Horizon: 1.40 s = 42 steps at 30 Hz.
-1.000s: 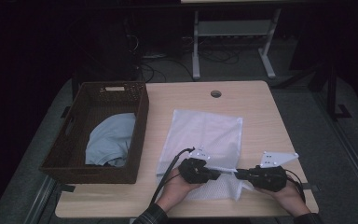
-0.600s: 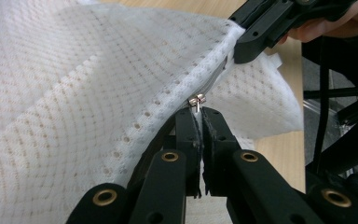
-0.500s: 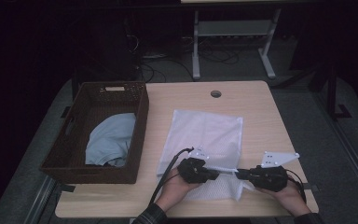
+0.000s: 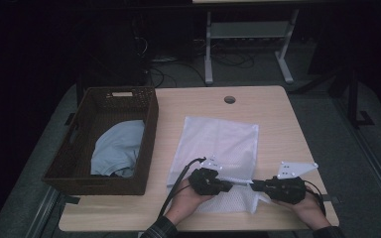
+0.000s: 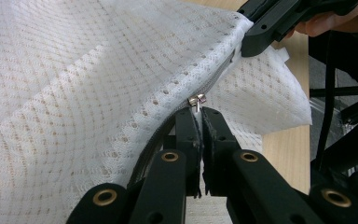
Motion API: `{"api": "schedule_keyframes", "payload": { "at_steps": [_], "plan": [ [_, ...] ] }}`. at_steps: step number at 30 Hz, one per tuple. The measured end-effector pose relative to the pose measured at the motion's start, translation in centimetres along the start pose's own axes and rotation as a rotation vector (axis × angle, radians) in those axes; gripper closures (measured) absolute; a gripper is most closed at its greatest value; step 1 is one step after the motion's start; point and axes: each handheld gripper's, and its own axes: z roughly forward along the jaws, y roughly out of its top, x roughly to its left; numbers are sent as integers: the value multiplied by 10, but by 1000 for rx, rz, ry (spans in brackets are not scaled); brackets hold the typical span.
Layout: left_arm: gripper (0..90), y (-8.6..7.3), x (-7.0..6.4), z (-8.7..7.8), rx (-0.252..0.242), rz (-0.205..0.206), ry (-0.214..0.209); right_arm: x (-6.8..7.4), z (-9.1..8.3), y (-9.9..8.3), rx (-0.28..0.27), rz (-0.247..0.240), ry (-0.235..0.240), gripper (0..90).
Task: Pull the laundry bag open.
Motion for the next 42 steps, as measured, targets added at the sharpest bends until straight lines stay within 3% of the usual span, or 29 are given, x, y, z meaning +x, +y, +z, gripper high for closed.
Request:
{"api": "schedule_keyframes", "payload": {
  "at_steps": [2, 5, 16, 18, 20, 42],
  "plan": [
    [872, -1, 2, -1, 10, -5, 20, -1, -1, 0, -1, 2, -5, 851],
    [872, -2, 3, -2, 2, -15, 15, -2, -2, -1, -5, 6, -8, 851],
    [872, -1, 3, -3, 22, 0, 25, -1, -2, 0, 4, 1, -8, 851],
    [873, -1, 4, -3, 34, 2, 45, -1, -2, 0, 4, 0, -11, 852],
    [872, -3, 7, -5, 22, -19, 36, -2, -3, 0, 2, 4, -15, 852],
    [872, -5, 15, -14, 26, -27, 55, -10, -11, -4, -10, 30, -41, 852]
  ]
}}
